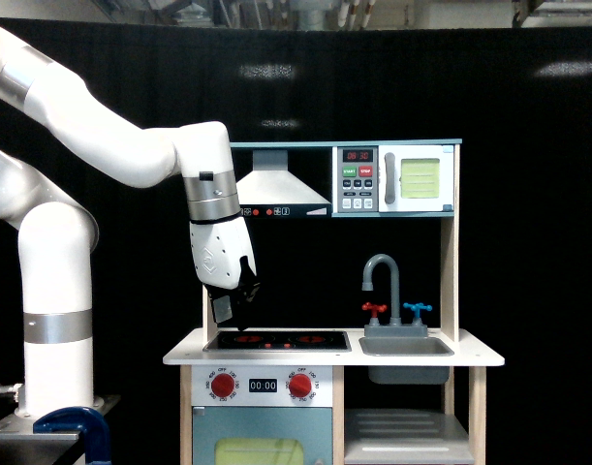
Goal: Turn on the faucet
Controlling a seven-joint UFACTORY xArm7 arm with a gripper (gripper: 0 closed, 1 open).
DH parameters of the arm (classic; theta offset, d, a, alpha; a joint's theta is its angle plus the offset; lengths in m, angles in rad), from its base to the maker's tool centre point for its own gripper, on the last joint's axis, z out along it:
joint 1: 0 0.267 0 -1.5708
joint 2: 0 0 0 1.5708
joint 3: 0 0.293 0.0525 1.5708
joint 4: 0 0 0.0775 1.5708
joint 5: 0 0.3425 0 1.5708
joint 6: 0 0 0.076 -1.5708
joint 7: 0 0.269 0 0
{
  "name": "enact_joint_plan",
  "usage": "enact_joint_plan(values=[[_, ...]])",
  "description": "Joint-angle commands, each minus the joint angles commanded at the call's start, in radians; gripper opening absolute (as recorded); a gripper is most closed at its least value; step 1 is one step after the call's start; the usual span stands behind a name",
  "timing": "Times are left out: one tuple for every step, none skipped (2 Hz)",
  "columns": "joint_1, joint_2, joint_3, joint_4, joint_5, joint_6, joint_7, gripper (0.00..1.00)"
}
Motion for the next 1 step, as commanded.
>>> enact_joint_plan(values=[[0.351,0.110,-0.451,0.167,0.185,0.050,-0.556,1.00]])
